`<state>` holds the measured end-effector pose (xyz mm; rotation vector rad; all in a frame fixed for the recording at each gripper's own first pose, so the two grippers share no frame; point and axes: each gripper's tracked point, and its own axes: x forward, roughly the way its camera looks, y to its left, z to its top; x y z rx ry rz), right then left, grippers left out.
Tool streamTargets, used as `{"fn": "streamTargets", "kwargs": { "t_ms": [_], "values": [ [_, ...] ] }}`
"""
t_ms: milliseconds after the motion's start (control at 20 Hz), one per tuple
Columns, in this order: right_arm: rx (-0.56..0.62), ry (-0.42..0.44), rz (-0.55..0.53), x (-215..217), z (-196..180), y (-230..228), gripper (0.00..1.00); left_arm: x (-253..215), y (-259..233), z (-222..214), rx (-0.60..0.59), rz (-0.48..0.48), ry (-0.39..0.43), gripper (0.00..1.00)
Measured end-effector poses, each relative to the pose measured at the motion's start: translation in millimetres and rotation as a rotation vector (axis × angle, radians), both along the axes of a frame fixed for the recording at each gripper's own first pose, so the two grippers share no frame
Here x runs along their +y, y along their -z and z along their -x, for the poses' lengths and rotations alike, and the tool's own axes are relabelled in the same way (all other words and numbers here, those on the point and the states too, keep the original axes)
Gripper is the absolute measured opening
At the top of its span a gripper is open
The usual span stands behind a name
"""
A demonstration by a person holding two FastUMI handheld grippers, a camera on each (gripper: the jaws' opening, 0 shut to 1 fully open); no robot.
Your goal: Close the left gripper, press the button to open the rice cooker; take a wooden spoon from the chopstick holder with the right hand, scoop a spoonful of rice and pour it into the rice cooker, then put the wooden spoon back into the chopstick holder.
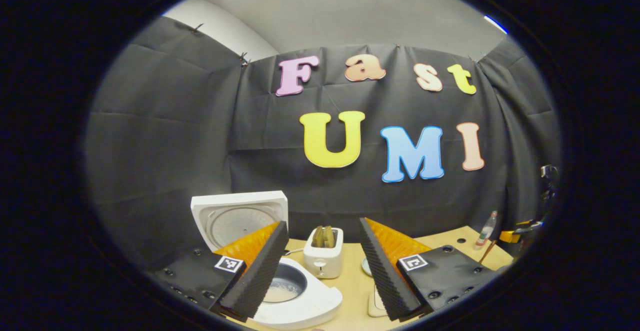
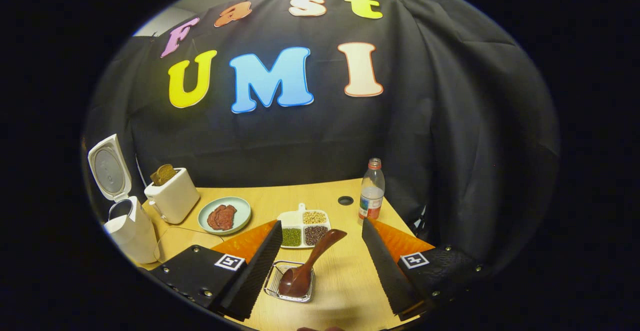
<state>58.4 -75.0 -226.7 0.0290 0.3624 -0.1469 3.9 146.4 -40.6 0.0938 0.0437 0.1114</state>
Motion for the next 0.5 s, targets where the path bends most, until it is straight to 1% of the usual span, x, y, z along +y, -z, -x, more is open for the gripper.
{"fn": "streamTargets", "kwargs": {
  "t_ms": [250, 400, 500],
  "values": [
    [0.082, 0.017, -0.079, -9.1, -26.6, 54.0, 0.98, -3.1, 5.6, 0.0, 0.014, 0.007, -0.025, 0.96],
    [0.137, 0.033, -0.151, -14.3, -48.0, 84.6, 0.98, -5.2, 3.7, 2.0, 0.014, 0.001, -0.047, 0.99],
    [0.172, 0.046, -0.209, -14.9, -59.8, 102.4, 0.98, -5.0, 6.5, 4.9, 0.023, -0.011, -0.055, 0.96]
  ]
}}
